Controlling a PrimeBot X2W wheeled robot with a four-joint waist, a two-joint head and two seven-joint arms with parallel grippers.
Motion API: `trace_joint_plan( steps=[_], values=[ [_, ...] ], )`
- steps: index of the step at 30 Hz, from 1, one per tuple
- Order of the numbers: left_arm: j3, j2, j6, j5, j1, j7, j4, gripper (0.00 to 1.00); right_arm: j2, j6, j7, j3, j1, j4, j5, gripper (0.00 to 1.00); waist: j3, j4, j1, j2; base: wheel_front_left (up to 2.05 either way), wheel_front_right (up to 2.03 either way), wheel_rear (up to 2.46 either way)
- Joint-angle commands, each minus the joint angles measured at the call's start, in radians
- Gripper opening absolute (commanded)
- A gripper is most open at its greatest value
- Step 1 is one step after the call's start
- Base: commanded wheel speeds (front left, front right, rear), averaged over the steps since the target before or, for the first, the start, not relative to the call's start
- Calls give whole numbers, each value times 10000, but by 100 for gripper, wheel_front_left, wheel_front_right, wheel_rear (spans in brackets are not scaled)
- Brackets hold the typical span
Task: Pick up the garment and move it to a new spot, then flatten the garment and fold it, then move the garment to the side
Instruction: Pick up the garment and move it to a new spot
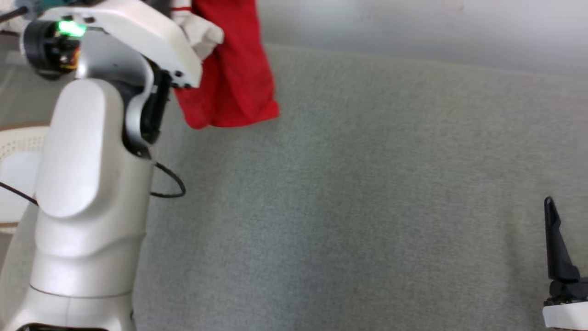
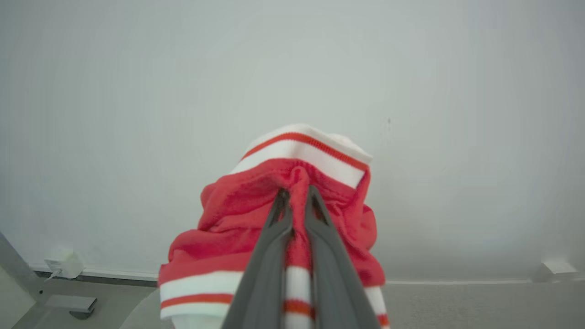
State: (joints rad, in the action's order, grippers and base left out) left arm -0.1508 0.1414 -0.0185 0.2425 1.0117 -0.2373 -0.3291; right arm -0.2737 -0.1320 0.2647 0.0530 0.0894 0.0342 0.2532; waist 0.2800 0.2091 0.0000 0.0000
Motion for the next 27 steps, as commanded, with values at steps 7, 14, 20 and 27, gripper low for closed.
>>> trace_joint_plan(
  steps=[7,14,20,27],
  values=[
    [-626,-471,739,1329,-1473,-1423,2140,0,589,28,-10,-41,-603,157,-193,100,-1344,-1295,0,0,0,0,0],
    [-1865,-696,1061,2504,-3829,-2656,3878,0,1037,28,-10,-103,-964,154,-296,100,-1629,-2183,0,0,0,0,0],
    [-2864,-685,846,1958,-5688,-2166,3152,0,1222,28,-10,-181,-1035,172,-304,100,-1589,-2782,0,0,0,0,0],
    [-4224,-821,703,961,-6243,70,108,42,1365,28,-10,-249,-1036,348,-317,100,-1602,-2948,0,0,0,0,0]
  ],
)
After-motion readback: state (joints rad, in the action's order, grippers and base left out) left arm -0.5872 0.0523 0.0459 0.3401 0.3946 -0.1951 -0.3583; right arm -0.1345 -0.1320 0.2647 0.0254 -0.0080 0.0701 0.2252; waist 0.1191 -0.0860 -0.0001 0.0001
